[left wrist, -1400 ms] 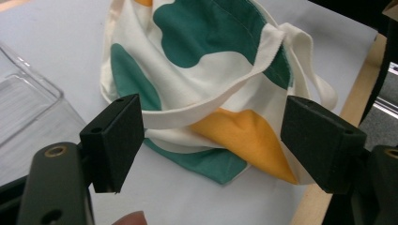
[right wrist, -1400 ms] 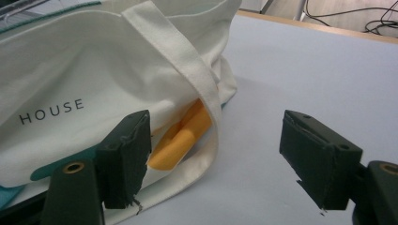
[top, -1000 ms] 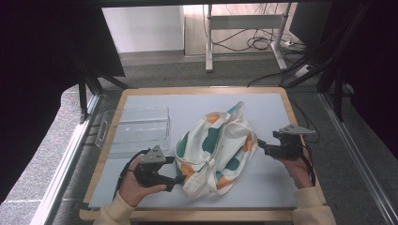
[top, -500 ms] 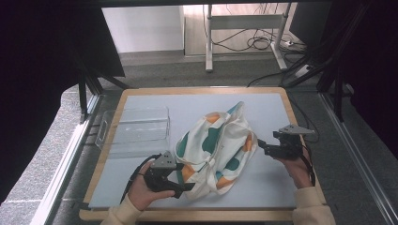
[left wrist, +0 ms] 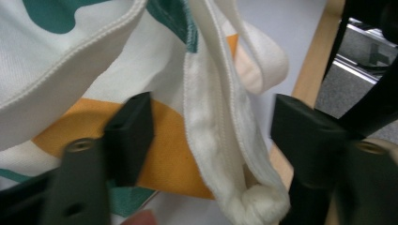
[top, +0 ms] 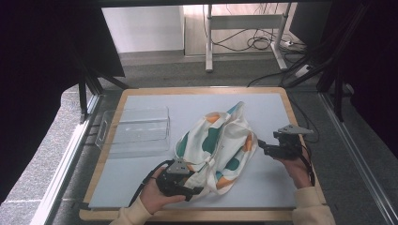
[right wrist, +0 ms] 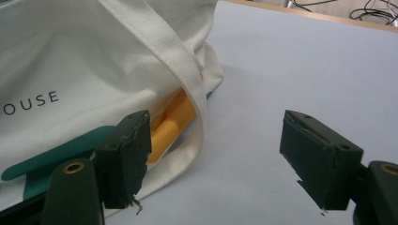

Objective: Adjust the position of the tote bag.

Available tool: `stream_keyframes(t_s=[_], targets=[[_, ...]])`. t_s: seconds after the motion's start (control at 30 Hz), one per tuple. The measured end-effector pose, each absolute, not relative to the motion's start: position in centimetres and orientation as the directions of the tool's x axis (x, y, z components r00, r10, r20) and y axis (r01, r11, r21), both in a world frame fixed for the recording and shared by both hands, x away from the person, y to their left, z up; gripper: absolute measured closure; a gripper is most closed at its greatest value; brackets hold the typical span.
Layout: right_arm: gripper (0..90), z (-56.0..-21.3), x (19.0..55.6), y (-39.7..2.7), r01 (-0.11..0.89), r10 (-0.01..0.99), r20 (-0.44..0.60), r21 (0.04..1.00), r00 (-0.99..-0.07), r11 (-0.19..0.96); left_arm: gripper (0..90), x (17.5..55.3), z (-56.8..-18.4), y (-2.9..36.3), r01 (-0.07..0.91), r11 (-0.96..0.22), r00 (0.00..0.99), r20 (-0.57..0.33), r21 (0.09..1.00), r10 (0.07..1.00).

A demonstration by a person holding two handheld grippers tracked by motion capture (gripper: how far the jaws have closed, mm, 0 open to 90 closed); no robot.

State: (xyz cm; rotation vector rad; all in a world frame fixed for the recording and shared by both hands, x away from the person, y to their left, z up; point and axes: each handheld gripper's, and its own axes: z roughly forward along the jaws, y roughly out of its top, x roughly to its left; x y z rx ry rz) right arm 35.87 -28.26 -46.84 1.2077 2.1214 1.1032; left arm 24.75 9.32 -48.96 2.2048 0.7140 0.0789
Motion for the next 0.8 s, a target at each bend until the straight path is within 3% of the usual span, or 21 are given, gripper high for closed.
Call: stream_keyframes(t_s=[0.13, 0.3, 0.8], targets=[[25.3, -46.84, 35.86, -28.29, 0.492, 0.861, -0.002, 0.820, -0.508, 0.292, 61.2, 24.95, -49.23, 9.50, 0.476, -0.526, 0.842, -0.191, 0.705, 0.505], [25.3, -46.87, 35.90, -28.29, 0.493, 0.860, -0.006, 0.817, -0.510, 0.298, 77.7, 25.17, -49.30, 9.88, 0.482, -0.520, 0.838, -0.199, 0.705, 0.508], [27.7, -46.70, 35.62, -27.51, 0.460, 0.844, -0.011, 0.835, -0.536, 0.302, 80.2, 25.27, -49.52, 10.17, 0.482, -0.515, 0.842, -0.213, 0.709, 0.495]])
